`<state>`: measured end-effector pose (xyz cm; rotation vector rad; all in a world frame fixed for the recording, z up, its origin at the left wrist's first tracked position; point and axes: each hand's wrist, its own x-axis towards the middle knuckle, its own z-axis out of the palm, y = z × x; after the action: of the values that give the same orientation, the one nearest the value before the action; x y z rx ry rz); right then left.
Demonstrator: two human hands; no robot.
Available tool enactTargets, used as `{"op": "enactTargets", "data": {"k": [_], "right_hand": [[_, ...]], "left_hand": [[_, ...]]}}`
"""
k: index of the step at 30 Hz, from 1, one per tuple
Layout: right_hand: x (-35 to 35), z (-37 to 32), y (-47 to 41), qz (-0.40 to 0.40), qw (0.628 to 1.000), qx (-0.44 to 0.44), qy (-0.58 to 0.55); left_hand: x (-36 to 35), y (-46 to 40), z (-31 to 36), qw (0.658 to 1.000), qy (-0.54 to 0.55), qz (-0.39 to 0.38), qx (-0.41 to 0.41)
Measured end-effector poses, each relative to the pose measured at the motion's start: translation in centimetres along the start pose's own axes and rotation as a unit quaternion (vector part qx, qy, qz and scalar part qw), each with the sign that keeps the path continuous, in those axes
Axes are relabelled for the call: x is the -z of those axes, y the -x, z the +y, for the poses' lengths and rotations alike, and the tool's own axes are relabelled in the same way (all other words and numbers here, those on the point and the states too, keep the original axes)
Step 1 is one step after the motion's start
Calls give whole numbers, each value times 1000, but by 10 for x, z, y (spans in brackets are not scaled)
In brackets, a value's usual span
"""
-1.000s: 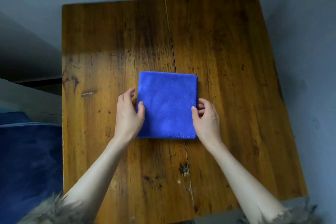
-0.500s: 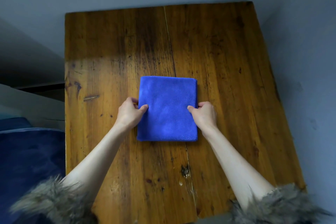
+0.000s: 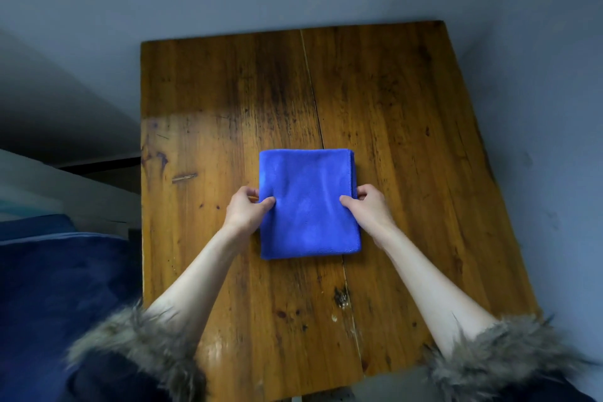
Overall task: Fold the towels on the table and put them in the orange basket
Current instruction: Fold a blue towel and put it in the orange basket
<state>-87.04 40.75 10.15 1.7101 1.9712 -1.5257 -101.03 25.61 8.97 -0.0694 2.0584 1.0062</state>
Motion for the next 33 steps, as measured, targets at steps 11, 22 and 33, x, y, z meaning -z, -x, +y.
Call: {"op": "enactTargets", "data": {"k": [11,22,33], "right_hand": [[12,-17,107,-152,983,38,-93],[-33,-51,213,-298,942,155,-28],[-152,-63,314,-420,880,199,100]], "left_hand": [[75,112,-34,985,154,-75,1],[152,247,-116,957,282,64,-38],[216,336,-231,891,406,204,2]]}}
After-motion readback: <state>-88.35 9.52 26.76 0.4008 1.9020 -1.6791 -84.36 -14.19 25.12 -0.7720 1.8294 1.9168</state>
